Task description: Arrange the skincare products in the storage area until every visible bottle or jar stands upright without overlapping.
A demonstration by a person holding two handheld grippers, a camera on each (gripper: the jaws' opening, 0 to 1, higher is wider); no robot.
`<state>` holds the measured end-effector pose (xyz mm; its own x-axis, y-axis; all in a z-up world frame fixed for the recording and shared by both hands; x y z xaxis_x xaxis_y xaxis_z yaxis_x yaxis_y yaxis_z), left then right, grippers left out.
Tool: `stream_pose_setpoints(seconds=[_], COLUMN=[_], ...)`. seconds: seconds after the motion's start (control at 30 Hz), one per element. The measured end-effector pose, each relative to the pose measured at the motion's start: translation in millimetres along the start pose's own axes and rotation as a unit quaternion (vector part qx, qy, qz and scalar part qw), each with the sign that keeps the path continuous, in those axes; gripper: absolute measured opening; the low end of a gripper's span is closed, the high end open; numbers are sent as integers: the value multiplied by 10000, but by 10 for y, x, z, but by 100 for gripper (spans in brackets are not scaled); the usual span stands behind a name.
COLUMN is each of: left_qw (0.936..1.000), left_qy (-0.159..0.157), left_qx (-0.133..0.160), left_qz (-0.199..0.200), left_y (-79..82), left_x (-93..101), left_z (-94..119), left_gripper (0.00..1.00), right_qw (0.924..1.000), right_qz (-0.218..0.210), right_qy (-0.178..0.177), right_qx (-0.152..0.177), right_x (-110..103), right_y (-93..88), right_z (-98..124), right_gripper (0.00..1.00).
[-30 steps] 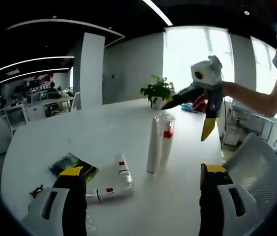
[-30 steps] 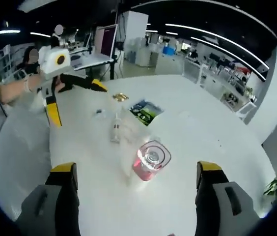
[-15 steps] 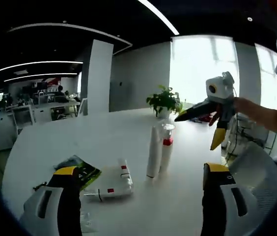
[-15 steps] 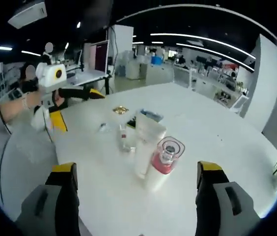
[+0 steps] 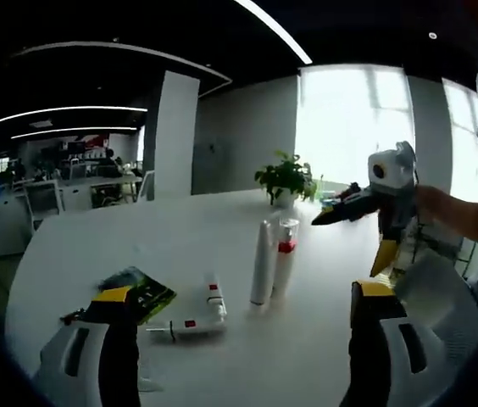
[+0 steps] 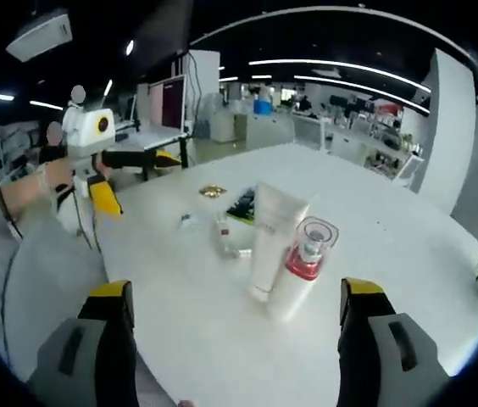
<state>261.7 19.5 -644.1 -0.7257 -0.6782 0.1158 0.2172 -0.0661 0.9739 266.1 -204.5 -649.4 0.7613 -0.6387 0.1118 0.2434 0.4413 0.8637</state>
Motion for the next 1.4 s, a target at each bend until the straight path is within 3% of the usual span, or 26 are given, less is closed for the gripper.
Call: stream_pose_setpoints(seconds=[0.07, 0.2, 0.47, 0.93, 1.03, 1.17, 1.4], left_qw=[10000, 9997, 9999, 9997, 9998, 9998, 9995], left_qy=[-38, -154, -127, -198, -130, -74, 122], left_qx=[35, 154, 106, -123, -134, -160, -247], left_qz=[-41, 91, -29, 81, -16, -72, -127], left_y=[-19, 8, 17, -112, -115, -102, -178], left_x=[28, 162, 296, 158, 125, 41, -143], left_z=[-1, -36, -32, 62, 102, 185, 295], left_gripper=[99, 99, 99, 99, 99, 100, 100], right_qw=[9998, 9994, 9987, 9989, 9990, 9973, 9954], right_qz=[-133, -274, -200, -222, 132, 152, 373], right_qy=[-26, -41, -136, 61, 201, 668, 852], right_qx=[177, 217, 440, 397, 367, 258, 217], right_x=[-22, -55, -116, -334, -468, -678, -857], right_y=[21, -1, 2, 0, 29, 17, 68], right_z=[0, -4, 4, -143, -196, -332, -594], right_gripper=[100, 100, 100, 100, 99, 88, 85])
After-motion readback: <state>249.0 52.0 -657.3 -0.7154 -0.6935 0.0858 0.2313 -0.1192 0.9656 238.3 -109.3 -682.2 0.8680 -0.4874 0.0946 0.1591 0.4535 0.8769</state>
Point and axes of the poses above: the point that each gripper's makers call its tool centre point, and the gripper's own axes: z roughly backward along the fingers, x roughly to its right, y roughly out of its top, the point moved 5 cm from there along z, roughly backward along the fingers, and after that the axes turned 5 degrees about -y, right-handed, at the moved point
